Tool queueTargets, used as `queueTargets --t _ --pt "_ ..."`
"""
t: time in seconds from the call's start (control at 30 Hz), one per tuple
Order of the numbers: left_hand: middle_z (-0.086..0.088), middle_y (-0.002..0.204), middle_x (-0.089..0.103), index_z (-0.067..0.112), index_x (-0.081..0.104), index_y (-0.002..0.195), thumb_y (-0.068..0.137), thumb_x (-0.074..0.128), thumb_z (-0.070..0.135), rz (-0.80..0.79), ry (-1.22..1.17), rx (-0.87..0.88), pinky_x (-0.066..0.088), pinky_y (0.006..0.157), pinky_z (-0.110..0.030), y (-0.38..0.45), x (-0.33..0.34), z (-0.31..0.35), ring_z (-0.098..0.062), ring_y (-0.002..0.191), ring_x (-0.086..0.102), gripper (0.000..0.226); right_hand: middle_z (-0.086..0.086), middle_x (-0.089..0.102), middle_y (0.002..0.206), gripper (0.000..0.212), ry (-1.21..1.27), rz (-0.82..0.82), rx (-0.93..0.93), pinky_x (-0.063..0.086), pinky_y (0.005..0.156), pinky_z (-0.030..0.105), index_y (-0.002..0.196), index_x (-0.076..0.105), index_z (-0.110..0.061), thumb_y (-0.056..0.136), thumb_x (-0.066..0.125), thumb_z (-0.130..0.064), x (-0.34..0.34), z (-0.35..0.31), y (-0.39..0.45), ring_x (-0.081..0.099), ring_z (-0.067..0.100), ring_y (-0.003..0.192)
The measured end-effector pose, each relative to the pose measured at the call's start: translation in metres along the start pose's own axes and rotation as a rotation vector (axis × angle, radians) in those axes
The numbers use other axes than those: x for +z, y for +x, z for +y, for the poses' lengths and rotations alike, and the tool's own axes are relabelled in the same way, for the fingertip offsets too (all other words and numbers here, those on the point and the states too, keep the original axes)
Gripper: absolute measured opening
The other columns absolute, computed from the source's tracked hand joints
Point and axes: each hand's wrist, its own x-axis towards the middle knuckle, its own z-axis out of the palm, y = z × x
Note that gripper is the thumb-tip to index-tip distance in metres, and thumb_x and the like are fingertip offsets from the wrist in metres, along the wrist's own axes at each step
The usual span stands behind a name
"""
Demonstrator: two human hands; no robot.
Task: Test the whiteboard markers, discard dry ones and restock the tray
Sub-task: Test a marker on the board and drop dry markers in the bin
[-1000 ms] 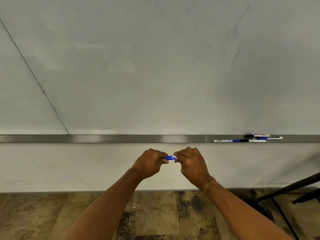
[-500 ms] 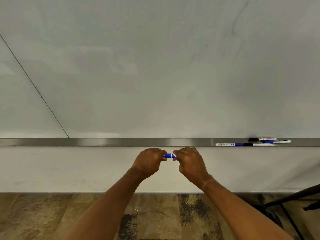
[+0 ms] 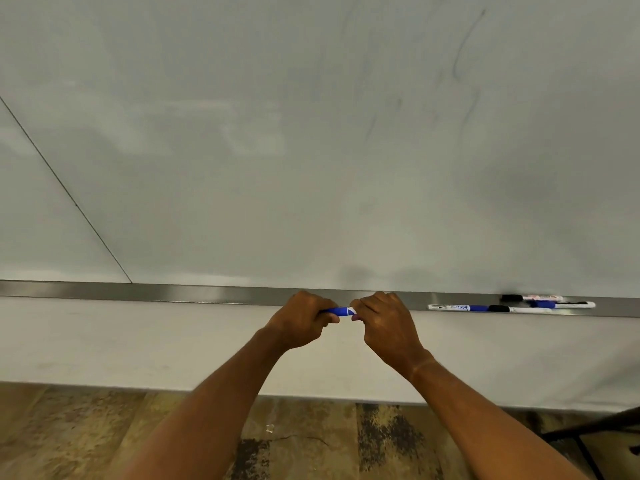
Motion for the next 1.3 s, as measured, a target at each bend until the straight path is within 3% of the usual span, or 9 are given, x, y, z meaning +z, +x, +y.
queueTargets --t 0.13,0.27,0.47,0.7,0.8,0.87,1.03,1.2,1.3 --pt "-0.003 0.084 0.071 0.014 0.07 0.104 0.093 0.057 0.023 -0.006 -0.005 -0.034 0.039 0.064 -0.014 0.006 0.0 0.004 -0.009 0.068 0.057 0.019 0.0 0.07 0.078 0.024 0.005 0.009 -0.015 0.043 0.065 0.027 0.087 0.072 -0.013 0.068 0.078 0.0 0.0 0.008 0.001 0.061 0.018 0.068" --pt "-0.004 0.09 0.07 0.015 0.067 0.106 0.094 0.055 0.025 0.09 0.173 0.016 0.037 0.066 -0.023 0.007 0.002 0.011 -0.017 0.074 0.058 0.02 0.0 0.07 0.078 0.016 0.011 0.021 0.005 0.038 0.065 0.024 0.089 0.071 -0.013 0.076 0.066 -0.007 0.0 0.011 0.004 0.06 0.017 0.067" --pt "-0.003 0.09 0.069 0.016 0.065 0.104 0.093 0.057 0.023 0.13 0.315 0.069 0.044 0.065 -0.028 0.008 0.0 0.009 -0.022 0.076 0.062 0.015 -0.002 0.07 0.077 0.024 0.041 -0.001 0.037 0.033 0.068 0.022 0.087 0.072 -0.014 0.082 0.049 -0.014 0.002 0.011 0.008 0.06 0.015 0.065" --pt "-0.004 0.087 0.07 0.014 0.067 0.1 0.091 0.057 0.017 0.098 0.344 0.063 0.043 0.064 -0.025 0.005 -0.004 0.004 -0.024 0.074 0.063 0.014 0.001 0.072 0.08 0.02 0.064 -0.039 0.068 0.037 0.068 0.023 0.088 0.073 -0.013 0.073 0.06 -0.01 0.01 0.004 0.014 0.062 0.018 0.068" --pt "-0.007 0.074 0.069 0.014 0.07 0.082 0.075 0.052 0.008 0.331 0.337 -0.014 0.05 0.055 -0.028 -0.022 -0.035 -0.046 -0.029 0.064 0.066 0.021 0.006 0.071 0.077 0.028 0.062 0.01 0.302 0.045 0.066 0.03 0.087 0.073 -0.011 0.065 0.06 0.0 -0.004 0.05 -0.004 0.064 0.028 0.068" --pt "-0.007 0.07 0.066 0.015 0.067 0.078 0.077 0.057 0.009 0.426 0.39 -0.085 0.049 0.053 -0.03 -0.028 -0.07 -0.069 -0.031 0.06 0.064 0.012 0.007 0.067 0.071 0.029 -0.042 0.005 0.355 0.044 0.062 0.034 0.087 0.071 -0.011 0.064 0.061 0.005 -0.021 0.079 -0.01 0.062 0.032 0.065" --pt "-0.008 0.077 0.067 0.012 0.069 0.089 0.085 0.062 0.022 0.425 0.355 0.047 0.053 0.052 -0.036 0.015 -0.074 -0.037 -0.031 0.059 0.062 0.013 0.006 0.07 0.079 0.023 -0.019 0.059 0.291 0.043 0.063 0.03 0.094 0.072 -0.007 0.079 0.056 -0.009 -0.011 0.045 0.036 0.06 0.024 0.068" --pt "-0.007 0.076 0.069 0.008 0.07 0.092 0.073 0.08 0.015 0.414 0.408 0.096 0.05 0.045 -0.031 0.01 -0.058 -0.038 -0.027 0.056 0.064 0.022 0.007 0.068 0.08 0.021 -0.047 0.052 0.272 0.044 0.06 0.032 0.099 0.07 -0.01 0.085 0.058 -0.019 -0.002 0.033 0.043 0.059 0.024 0.066" --pt "-0.006 0.079 0.07 0.008 0.068 0.094 0.072 0.081 0.013 0.46 0.428 0.161 0.051 0.047 -0.03 0.018 -0.061 -0.036 -0.027 0.059 0.065 0.026 0.007 0.067 0.08 0.025 0.0 0.081 0.309 0.045 0.057 0.032 0.104 0.07 -0.009 0.087 0.057 -0.021 0.004 0.02 0.047 0.059 0.022 0.066"
